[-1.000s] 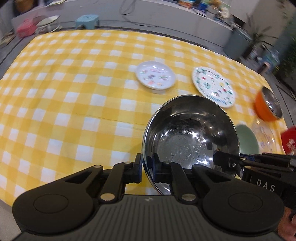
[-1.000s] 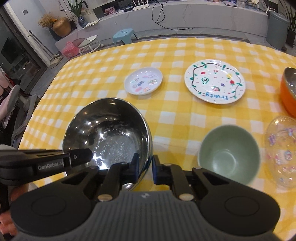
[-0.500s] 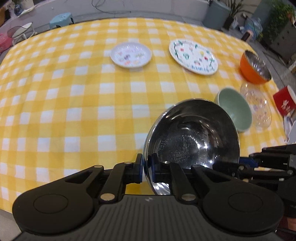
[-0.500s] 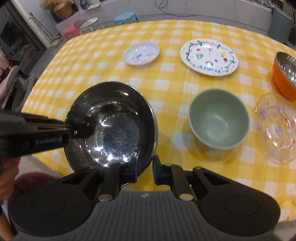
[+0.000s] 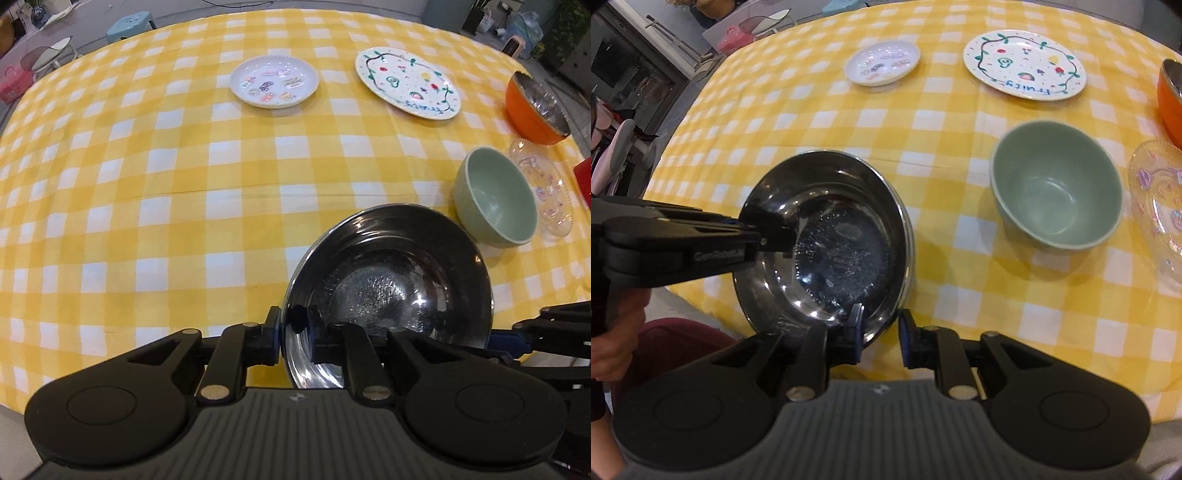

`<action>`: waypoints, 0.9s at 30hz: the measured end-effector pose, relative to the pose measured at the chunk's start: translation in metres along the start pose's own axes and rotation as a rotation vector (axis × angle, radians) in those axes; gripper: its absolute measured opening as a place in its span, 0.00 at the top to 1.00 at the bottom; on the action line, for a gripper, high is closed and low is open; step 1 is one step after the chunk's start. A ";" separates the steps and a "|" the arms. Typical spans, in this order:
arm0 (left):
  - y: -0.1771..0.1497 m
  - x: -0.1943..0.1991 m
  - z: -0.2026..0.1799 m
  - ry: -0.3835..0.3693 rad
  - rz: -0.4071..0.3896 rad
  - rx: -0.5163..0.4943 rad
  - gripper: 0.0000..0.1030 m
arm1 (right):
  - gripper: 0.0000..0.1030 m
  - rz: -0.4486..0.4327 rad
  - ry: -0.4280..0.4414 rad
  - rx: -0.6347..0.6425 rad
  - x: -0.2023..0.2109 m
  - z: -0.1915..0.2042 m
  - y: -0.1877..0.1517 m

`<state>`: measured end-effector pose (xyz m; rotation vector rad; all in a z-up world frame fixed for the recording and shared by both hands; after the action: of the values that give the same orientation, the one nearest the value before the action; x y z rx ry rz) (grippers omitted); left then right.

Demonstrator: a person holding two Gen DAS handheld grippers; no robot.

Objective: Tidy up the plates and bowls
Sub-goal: 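Lift the blue steel bowl with the left tool and lower it onto the cloth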

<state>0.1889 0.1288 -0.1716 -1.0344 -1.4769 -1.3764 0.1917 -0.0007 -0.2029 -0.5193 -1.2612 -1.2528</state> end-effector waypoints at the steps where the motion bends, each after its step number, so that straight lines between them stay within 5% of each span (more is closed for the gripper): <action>1: 0.000 0.000 -0.001 0.016 -0.003 -0.011 0.83 | 0.83 -0.005 -0.002 0.006 0.001 0.001 0.000; 8: 0.002 0.002 -0.005 0.062 -0.013 -0.070 0.79 | 0.83 -0.021 -0.016 0.046 0.005 0.004 0.000; 18: 0.005 0.003 -0.009 0.097 -0.059 -0.113 0.47 | 0.82 -0.045 -0.044 0.067 0.012 0.001 0.002; 24: 0.011 0.014 -0.017 0.068 -0.135 -0.139 0.30 | 0.64 -0.119 -0.042 0.138 0.030 0.005 0.006; 27: 0.013 0.018 -0.021 0.054 -0.159 -0.138 0.27 | 0.43 -0.154 -0.066 0.185 0.041 0.007 0.007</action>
<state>0.1968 0.1092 -0.1493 -0.9737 -1.4666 -1.6256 0.1878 -0.0088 -0.1615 -0.3379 -1.4789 -1.2387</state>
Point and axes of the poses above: each gripper's, at about its wrist camera, not at the fingertips, and x roughly against the way its jaws point, z to its left, y to its top, the point moved 9 cm from there along -x, roughly the way its jaws point, and after that the axes turned 2 degrees about -z, right-handed, at the moved point
